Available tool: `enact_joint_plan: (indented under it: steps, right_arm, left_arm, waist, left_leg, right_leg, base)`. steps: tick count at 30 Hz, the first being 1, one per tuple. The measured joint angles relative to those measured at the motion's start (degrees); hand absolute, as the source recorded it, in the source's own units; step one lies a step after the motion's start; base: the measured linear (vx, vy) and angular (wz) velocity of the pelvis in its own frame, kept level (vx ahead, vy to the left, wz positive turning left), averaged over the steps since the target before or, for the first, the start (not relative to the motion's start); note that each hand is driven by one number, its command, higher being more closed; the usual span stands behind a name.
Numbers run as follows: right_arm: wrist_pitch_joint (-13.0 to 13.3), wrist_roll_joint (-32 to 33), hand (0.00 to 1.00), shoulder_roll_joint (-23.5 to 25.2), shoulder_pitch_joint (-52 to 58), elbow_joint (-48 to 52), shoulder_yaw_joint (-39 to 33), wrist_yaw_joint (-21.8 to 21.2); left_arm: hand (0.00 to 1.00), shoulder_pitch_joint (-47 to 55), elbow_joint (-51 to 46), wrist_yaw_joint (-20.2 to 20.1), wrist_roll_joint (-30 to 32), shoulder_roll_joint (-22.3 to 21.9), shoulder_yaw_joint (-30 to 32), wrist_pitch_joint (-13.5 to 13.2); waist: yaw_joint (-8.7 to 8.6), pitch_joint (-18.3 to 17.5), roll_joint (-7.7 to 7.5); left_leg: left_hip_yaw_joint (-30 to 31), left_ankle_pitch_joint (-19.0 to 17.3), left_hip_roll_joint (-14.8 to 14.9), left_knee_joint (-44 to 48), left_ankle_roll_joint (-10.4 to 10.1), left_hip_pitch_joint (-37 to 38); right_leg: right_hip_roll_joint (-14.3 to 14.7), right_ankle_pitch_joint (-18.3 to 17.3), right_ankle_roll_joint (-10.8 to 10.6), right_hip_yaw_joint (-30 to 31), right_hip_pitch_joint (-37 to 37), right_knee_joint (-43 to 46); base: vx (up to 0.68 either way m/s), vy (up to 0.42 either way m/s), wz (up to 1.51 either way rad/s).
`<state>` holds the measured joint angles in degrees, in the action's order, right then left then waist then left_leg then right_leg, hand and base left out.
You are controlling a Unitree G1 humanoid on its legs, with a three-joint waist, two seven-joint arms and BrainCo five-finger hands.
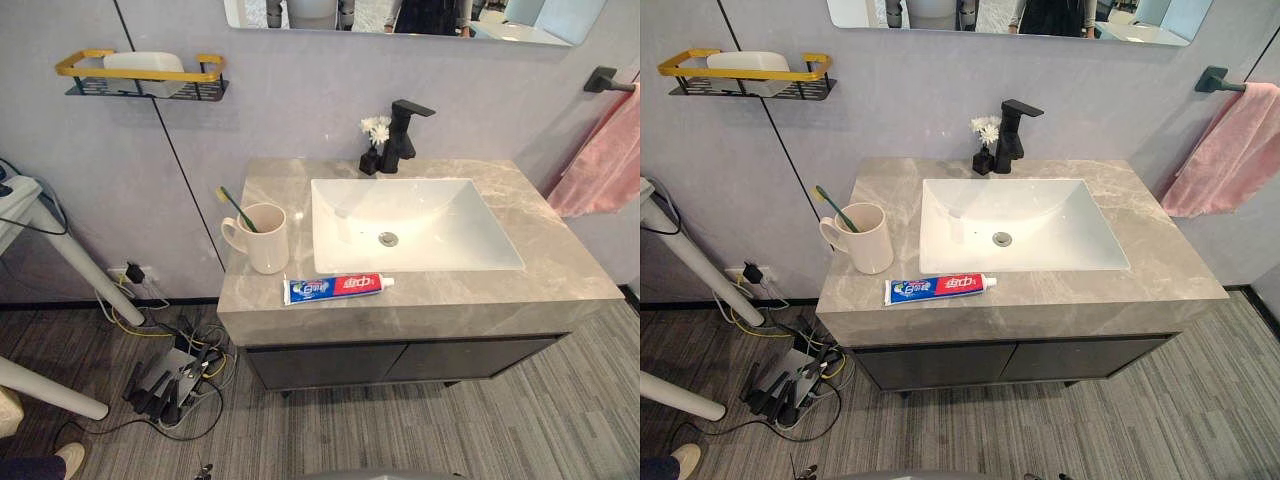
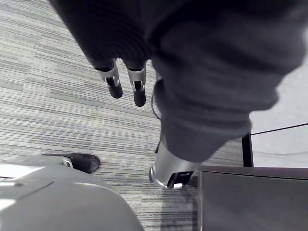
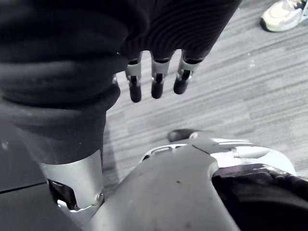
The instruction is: Organize washtable
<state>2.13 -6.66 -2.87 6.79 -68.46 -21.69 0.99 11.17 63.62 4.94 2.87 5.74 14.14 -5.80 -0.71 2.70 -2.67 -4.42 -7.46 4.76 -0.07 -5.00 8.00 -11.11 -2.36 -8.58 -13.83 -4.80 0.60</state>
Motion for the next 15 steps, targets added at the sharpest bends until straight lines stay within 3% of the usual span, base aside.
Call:
enact_joint_plan:
  steps: [12,15]
  right_arm:
    - [2.0,3.9,0.00,-0.7,0.0,-1.6,2.5,0.2]
    - [2.0,4.5,0.00,-0.7,-0.1,-2.0,2.3,0.1]
  left_arm:
    - [0.00,-1.1,2.9,-1.4,-2.3,0.3,0.0,-1.2]
    - [0.00,-1.1,3.7,-2.2,-2.8,0.2,3.3,-1.1]
  waist:
    - [0.02,-0.3,-0.19]
    - [0.08,-0.3,-0.25]
  left_leg:
    - [2.1,0.0,-0.1,0.0,0.0,-1.6]
    - [2.8,0.0,-0.2,0.4,0.0,-1.6]
  right_leg:
    - [0.0,0.1,0.1,-2.3,-0.3,-1.4]
    - [-0.1,0.5,0.7,-3.4,-1.2,-1.7]
  base:
    - [0.06,-0.005,0.10]
    - [0.02,-0.004,0.12]
